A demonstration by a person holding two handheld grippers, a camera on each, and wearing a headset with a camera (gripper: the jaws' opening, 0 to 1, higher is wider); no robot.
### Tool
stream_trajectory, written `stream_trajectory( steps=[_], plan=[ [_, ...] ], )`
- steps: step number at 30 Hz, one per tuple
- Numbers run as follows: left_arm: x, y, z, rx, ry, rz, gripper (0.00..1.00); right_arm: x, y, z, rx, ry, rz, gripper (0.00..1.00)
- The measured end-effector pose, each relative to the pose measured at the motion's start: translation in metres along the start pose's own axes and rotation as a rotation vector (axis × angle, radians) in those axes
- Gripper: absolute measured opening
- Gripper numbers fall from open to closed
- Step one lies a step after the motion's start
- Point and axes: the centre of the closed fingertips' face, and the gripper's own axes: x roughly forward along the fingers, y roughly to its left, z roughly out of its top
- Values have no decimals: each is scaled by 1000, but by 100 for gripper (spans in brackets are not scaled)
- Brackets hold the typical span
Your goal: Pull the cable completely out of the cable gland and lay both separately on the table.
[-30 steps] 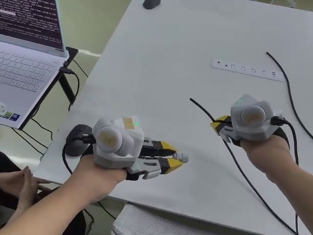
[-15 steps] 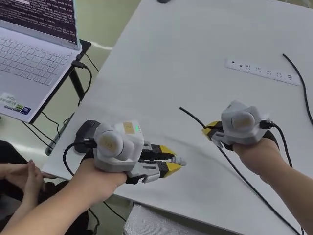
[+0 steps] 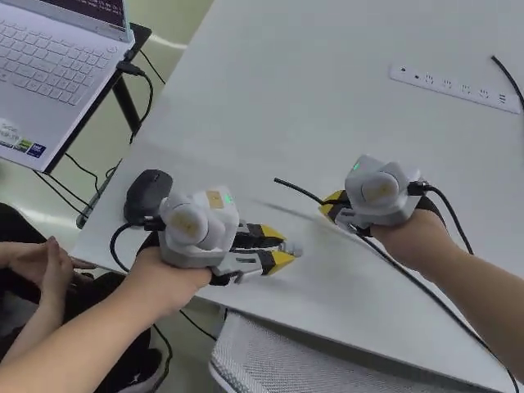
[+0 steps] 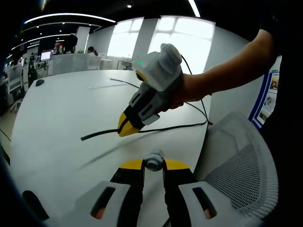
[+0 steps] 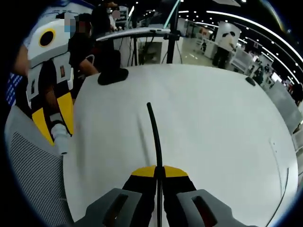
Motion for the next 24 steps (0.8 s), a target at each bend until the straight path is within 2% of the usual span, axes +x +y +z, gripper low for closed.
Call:
stream_trajectory(
  steps=[5,8,12,20,24],
  plan=[
    [5,8,-17,-10,25,16,15,9,5,1,-5,0,13,0],
    [8,12,-21,-8,25,21,15,11,9,2,-6,-4,21,0],
    [13,17,-32,12,50,27,15,16,12,-1,-25,8,31,0],
    [20,24,-41,30,57,41,16,22,11,-3,-23,14,36,0],
    [23,29,-47,42,66,39,16,24,11,2,-17,-3,38,0]
  ],
)
